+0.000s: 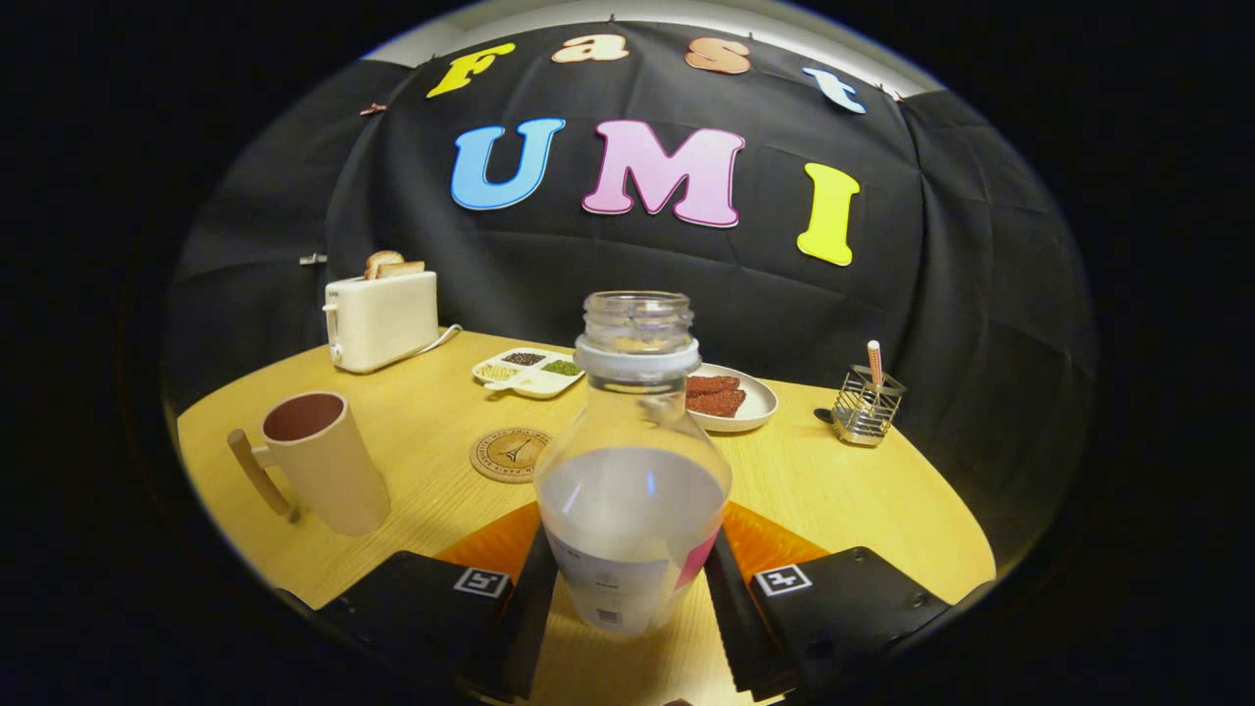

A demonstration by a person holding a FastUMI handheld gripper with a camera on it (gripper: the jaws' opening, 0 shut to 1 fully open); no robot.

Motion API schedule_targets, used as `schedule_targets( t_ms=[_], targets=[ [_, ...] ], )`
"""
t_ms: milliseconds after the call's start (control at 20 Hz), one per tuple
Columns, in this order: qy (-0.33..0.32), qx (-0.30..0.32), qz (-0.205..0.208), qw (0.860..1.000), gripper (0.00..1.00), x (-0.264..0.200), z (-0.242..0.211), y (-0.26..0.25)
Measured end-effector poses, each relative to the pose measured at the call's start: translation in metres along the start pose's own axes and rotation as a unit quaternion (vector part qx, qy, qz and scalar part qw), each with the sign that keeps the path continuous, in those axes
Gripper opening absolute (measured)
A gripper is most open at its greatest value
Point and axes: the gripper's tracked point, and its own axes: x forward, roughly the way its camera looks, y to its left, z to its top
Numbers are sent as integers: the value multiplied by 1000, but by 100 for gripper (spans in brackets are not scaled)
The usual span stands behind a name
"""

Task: Take the bottle from table, then pour the juice into the cup, finally place the bottle on the coaster

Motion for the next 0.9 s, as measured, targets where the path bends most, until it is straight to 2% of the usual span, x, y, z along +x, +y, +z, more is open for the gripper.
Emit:
schedule_targets(
  t_ms=[150, 450, 650, 900],
  targets=[
    [15, -28, 14, 999, 70, -1, 3, 6],
    [4, -101, 34, 994, 70, 2, 36, 22],
    [9, -192, 15, 981, 71, 8, 52, 27],
    [-12, -270, 14, 963, 71, 13, 75, 48]
  ],
)
